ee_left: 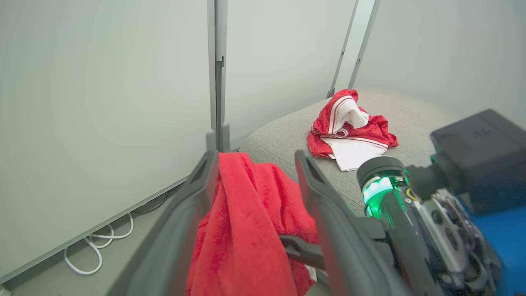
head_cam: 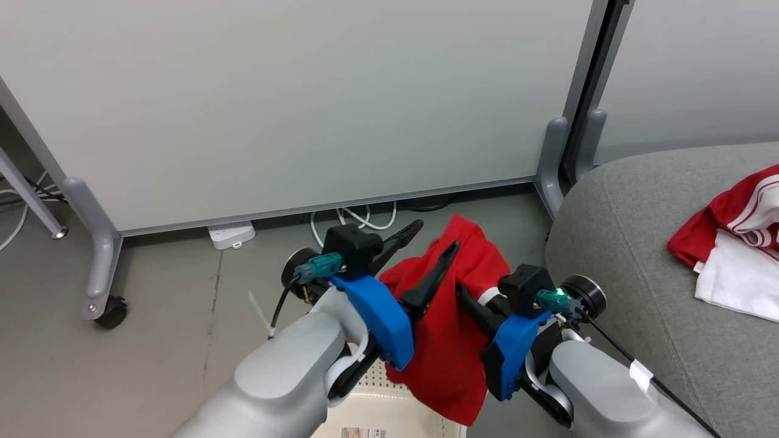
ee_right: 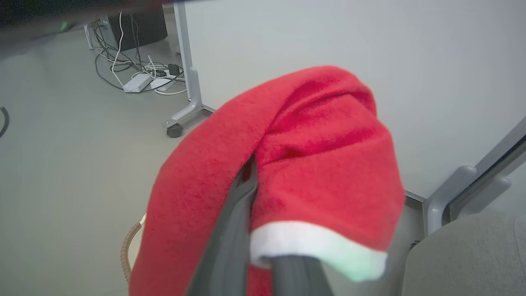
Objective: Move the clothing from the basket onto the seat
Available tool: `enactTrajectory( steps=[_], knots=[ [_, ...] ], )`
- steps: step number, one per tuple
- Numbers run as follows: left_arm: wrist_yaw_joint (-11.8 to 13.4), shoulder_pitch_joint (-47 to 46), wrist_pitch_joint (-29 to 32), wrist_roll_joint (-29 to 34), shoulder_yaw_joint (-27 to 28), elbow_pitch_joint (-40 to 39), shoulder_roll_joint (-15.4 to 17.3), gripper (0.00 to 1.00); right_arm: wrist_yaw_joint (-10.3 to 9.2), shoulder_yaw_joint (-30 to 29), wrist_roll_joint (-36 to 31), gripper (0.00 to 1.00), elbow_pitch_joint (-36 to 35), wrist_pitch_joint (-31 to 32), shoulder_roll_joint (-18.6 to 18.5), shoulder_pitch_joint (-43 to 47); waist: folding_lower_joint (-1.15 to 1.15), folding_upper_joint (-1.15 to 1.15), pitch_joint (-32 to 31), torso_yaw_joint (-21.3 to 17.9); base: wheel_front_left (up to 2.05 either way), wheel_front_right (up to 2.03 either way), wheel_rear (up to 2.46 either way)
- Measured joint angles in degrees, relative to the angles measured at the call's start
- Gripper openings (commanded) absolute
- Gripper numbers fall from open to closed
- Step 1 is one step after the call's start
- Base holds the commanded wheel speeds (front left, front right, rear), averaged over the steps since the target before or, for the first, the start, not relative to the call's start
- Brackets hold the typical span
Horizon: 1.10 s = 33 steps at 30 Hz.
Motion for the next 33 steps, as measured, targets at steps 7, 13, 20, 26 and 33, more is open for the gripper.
enactTrajectory(
  steps=[7,13,20,26,33],
  knots=[
    [2.43,11.75,-0.01,8.84,10.63,-9.57,4.3,1.0,0.0,-1.64,-0.42,0.0,0.42,-1.11,-0.11,-0.09,0.0,0.0,0.47,-0.01,0.0,0.0,0.0],
    [3.49,22.24,-0.01,17.02,20.09,-16.84,7.27,1.0,0.0,-4.1,-1.09,0.0,0.48,-1.6,-0.97,-0.16,0.0,0.0,1.32,0.88,0.0,0.0,0.0],
    [3.28,31.61,-0.01,23.86,28.3,-21.02,7.53,1.0,0.0,-6.6,-2.21,0.0,0.36,-1.74,-1.35,0.33,0.0,0.0,1.61,1.93,0.0,0.0,0.0],
    [1.63,35.38,-0.01,27.3,32.42,-21.58,6.64,1.0,0.0,-8.08,-3.03,0.0,-0.07,-1.55,-1.43,1.23,0.0,0.0,1.39,2.24,0.0,0.0,0.0],
    [0.36,36.82,-0.01,30.06,35.56,-21.56,5.03,1.0,0.0,-9.43,-4.02,0.0,-0.85,-0.99,-1.41,2.22,0.01,0.0,1.18,2.05,0.0,0.0,0.0]
  ],
)
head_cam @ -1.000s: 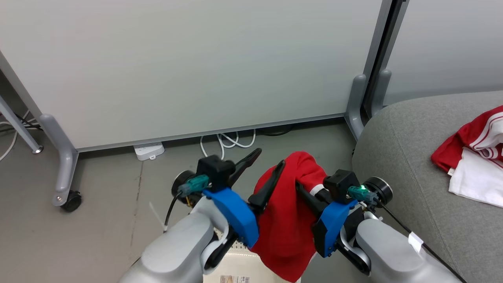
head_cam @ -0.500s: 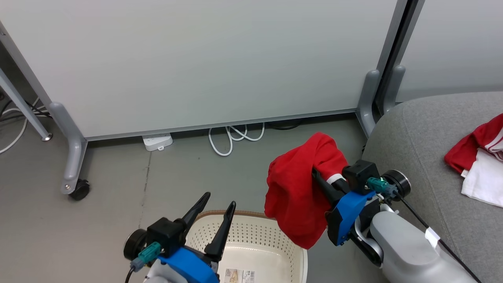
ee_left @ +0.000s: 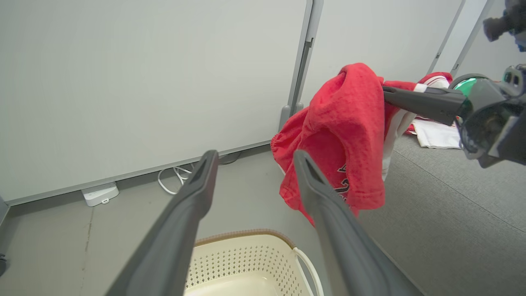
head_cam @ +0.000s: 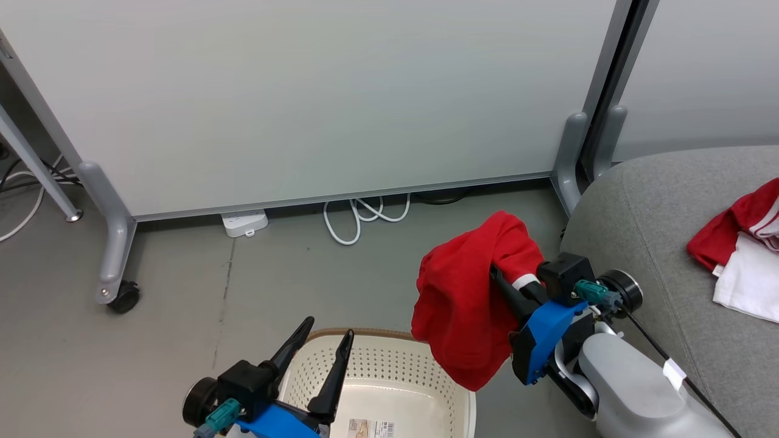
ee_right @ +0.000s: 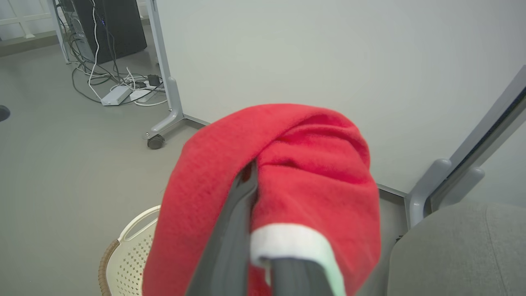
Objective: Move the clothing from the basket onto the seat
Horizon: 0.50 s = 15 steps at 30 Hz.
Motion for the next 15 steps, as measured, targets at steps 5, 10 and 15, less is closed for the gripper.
enactTrajectory(
  steps=[5,10,15],
  knots=[
    [-0.86,0.27,0.0,1.33,1.14,0.12,-1.07,1.0,0.0,-0.59,-0.44,0.0,-0.71,0.34,0.19,0.23,0.0,0.0,0.07,-1.17,0.0,0.0,0.0],
    [-1.13,0.46,0.0,2.64,2.14,0.11,-1.37,1.0,0.0,-1.16,-0.99,0.0,-1.41,0.71,0.4,0.22,0.0,0.0,0.47,-3.82,0.0,0.0,0.0],
    [-1.49,0.3,0.0,3.35,2.97,0.07,-1.77,1.0,0.0,-1.71,-1.48,0.0,-1.93,1.2,0.25,0.23,0.0,0.0,0.88,-7.57,0.0,0.0,0.0]
  ],
)
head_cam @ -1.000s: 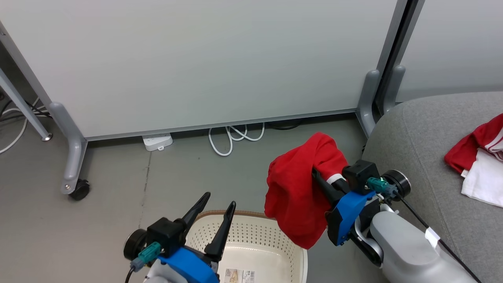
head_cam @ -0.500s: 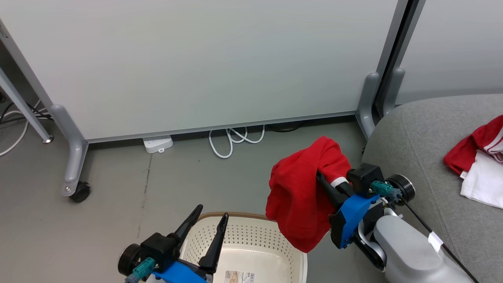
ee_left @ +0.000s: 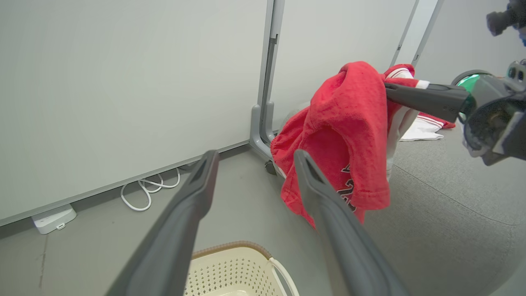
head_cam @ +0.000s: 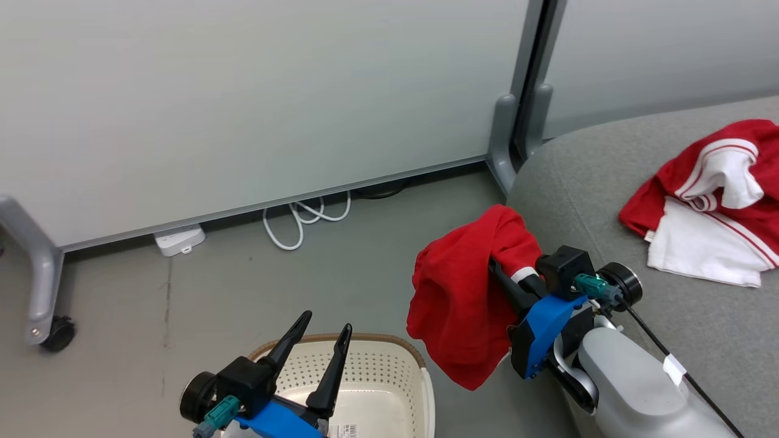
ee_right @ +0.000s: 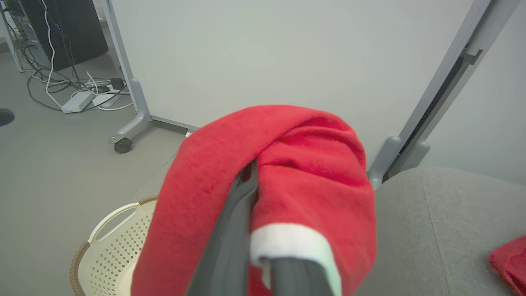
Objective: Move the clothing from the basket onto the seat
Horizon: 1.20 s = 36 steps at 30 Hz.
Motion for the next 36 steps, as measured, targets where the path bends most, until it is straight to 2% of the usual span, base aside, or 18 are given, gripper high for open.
enactTrajectory(
  steps=[23,29,36],
  knots=[
    [-0.1,-1.24,0.0,0.88,-0.59,-0.16,-0.23,1.0,0.0,-3.0,-1.27,0.0,-1.98,0.68,-0.07,1.73,0.0,0.0,2.05,-19.09,0.0,0.0,0.0],
    [-0.1,-1.77,0.0,0.87,-1.11,0.03,-0.03,1.0,0.0,-3.48,-1.36,0.0,-2.07,0.45,0.03,2.15,0.0,0.0,3.05,-21.56,0.0,0.0,0.0],
    [-0.1,-2.6,0.0,0.8,-1.66,0.19,0.38,1.0,0.0,-5.71,-1.43,0.0,-2.08,0.18,0.31,2.32,0.0,0.0,4.01,-21.8,0.0,0.0,0.0]
  ],
)
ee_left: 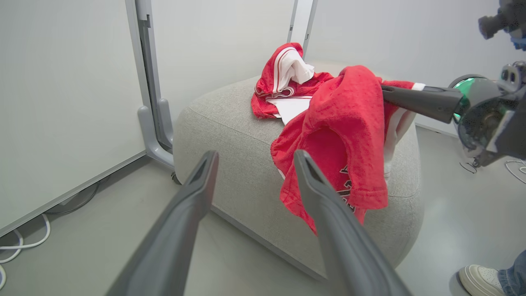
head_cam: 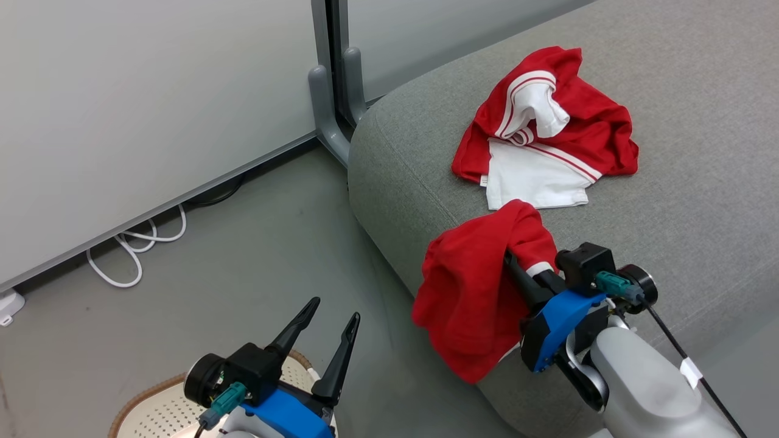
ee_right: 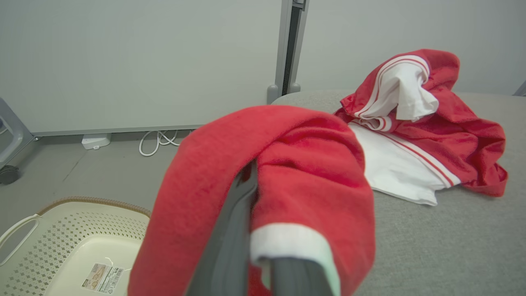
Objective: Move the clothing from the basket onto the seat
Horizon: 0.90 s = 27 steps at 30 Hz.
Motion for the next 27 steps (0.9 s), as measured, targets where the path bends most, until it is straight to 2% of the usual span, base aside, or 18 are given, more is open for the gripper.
enactTrajectory(
  steps=[6,15,19,27],
  knots=[
    [0.0,-1.05,0.0,0.1,-0.49,-0.25,0.98,1.0,0.01,-5.86,-0.27,0.0,-0.24,-0.26,-0.96,-2.92,0.0,0.0,2.02,0.61,0.0,0.0,0.0],
    [0.0,-7.48,0.0,1.29,-3.72,-2.47,4.43,1.0,0.0,-21.65,-4.21,0.0,-2.52,1.91,-8.06,-12.74,0.0,0.0,9.6,3.09,0.0,0.0,0.0],
    [0.0,-11.87,0.0,1.77,-5.3,-4.23,6.21,1.0,0.0,-29.94,-4.34,0.0,-4.47,2.48,-11.48,-16.6,0.01,0.0,14.44,4.54,0.0,0.0,0.0],
    [0.0,-20.74,0.0,2.71,-8.81,-9.4,7.47,1.0,0.0,-46.73,-6.33,0.0,-5.08,1.29,-17.85,-21.07,0.01,0.0,25.42,8.39,0.0,0.0,0.0]
  ],
)
